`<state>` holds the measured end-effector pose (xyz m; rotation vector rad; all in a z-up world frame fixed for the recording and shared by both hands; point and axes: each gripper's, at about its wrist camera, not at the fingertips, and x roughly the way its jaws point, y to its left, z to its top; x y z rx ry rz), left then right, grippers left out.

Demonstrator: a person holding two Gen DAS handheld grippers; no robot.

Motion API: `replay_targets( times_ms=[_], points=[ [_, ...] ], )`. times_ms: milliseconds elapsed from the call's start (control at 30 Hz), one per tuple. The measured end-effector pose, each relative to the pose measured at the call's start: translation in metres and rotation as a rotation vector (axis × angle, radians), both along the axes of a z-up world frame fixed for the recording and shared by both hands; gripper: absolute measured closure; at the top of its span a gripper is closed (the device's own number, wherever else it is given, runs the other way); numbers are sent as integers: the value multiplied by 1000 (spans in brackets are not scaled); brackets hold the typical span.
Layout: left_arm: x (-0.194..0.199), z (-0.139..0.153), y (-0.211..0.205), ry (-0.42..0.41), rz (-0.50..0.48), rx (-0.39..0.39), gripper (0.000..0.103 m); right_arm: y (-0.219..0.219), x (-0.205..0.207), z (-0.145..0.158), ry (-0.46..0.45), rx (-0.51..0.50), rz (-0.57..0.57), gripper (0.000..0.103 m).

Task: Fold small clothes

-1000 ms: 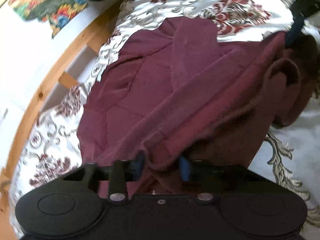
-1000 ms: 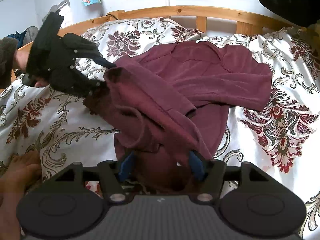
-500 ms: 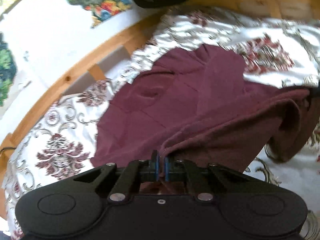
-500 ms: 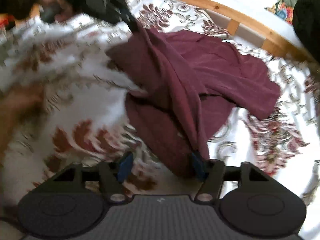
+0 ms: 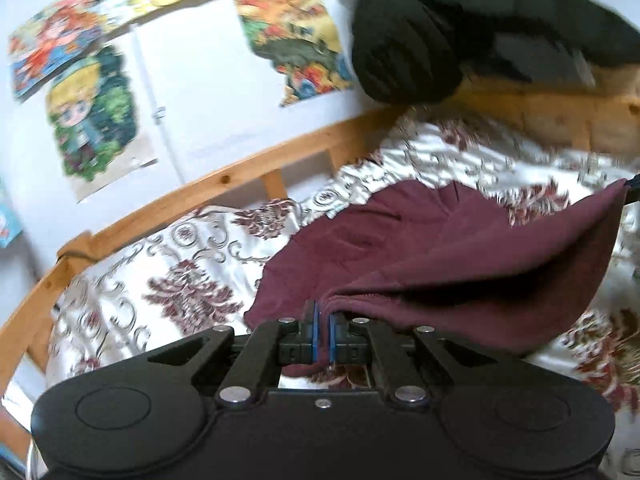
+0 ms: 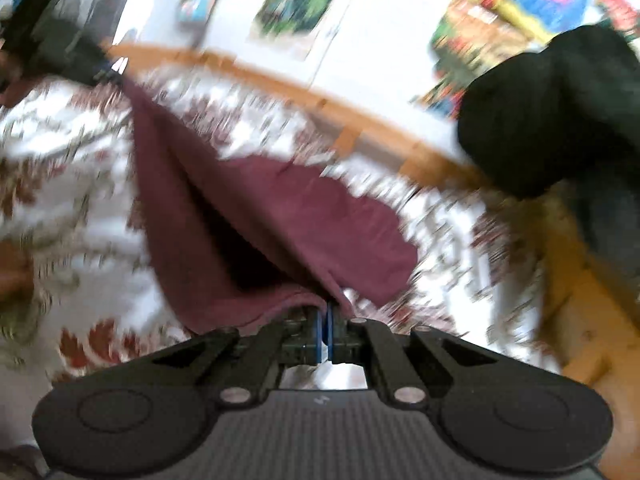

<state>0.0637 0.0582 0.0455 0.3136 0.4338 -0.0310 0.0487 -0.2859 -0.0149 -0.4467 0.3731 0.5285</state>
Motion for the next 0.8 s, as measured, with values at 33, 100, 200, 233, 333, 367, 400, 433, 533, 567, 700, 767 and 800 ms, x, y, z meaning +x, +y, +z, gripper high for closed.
replay_targets(
  times_ms=[33,100,200,233,333,367,400,433,533,567,700,767,800],
  points=[
    [-9,3,4,-5,-2,-22,98,-5,-3,7,5,19,8,101],
    [-26,6,8,-13,-5,-53,98,-11,-9,19,8,32,29,101],
    [-47,4,9,2,-9,-93,98,-13,-20,29,23,4,71,101],
    [-52,-1,8,22,-19,-98,99,-11,-22,27,33,-31,83,101],
    [-59,-23,3,103,-65,-83,99,-4,-23,9,121,-152,144,101],
    [-62,-32,1,132,-80,-71,98,-1,-24,3,153,-191,164,101],
    [-64,-39,1,159,-96,-64,98,1,-24,-4,183,-228,181,101],
    [-66,-47,1,193,-116,-60,98,2,-23,-10,227,-253,200,100],
    [-72,-62,5,253,-145,-56,98,4,-23,-19,307,-283,234,100],
    [-73,-66,6,265,-148,-61,98,4,-22,-19,323,-283,243,99],
    [-77,-77,9,286,-143,-75,98,4,-16,-17,359,-288,262,61],
    [-76,-79,13,290,-135,-74,98,6,-14,-21,355,-353,262,27],
    [-75,-80,14,291,-129,-76,98,7,-15,-23,359,-380,278,27]
  ],
)
